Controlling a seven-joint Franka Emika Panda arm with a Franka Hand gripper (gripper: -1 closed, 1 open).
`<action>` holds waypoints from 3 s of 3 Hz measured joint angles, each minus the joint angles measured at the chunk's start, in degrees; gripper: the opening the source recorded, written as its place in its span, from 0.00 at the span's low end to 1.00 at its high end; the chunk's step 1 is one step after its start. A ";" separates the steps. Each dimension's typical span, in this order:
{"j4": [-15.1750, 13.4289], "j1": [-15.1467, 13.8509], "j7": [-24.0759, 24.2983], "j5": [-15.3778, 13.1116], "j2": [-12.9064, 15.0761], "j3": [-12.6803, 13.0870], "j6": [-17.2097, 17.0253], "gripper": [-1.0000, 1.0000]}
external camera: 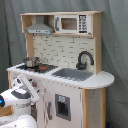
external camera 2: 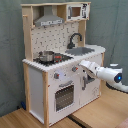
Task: Play with the kitchen
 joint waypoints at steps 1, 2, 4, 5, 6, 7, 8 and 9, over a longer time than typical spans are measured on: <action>3.69 -3.51 1.27 0.71 -0.01 2.25 -0.05 1.00; 7.97 -7.49 1.34 1.36 -0.01 2.45 -0.05 1.00; 8.65 -7.80 1.65 1.37 -0.01 2.57 -0.04 0.00; 9.24 -7.35 -4.61 1.65 -0.07 2.51 -2.05 0.00; 9.34 -7.20 -11.72 1.65 -0.07 2.51 -2.63 0.00; 9.46 -7.07 -18.08 1.65 -0.07 2.51 -3.25 0.00; 9.61 -6.89 -24.44 1.65 -0.07 2.50 -4.13 0.00; 9.82 -6.65 -30.95 1.65 -0.07 2.49 -5.27 0.00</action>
